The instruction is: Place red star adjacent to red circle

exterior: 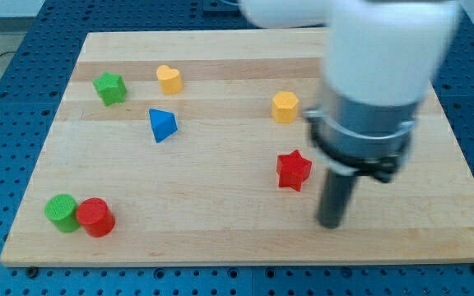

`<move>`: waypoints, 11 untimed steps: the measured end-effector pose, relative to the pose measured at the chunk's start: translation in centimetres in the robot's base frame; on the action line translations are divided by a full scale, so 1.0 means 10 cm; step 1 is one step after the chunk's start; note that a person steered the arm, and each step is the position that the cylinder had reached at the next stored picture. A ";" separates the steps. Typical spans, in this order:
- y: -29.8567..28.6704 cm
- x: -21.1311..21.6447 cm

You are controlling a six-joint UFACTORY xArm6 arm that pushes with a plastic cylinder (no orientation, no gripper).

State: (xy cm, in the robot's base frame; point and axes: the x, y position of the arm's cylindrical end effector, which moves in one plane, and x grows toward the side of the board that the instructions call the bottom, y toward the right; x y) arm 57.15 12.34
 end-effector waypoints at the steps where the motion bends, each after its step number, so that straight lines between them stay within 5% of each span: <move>1: 0.45 -0.52; 2: 0.14 -0.76; 4: -1.83 -0.21; 5: -1.85 -0.25; 6: -1.27 -0.63; 7: -1.43 -1.05; 8: -2.15 -0.88; 10: -2.19 -0.26; 11: -2.07 -0.59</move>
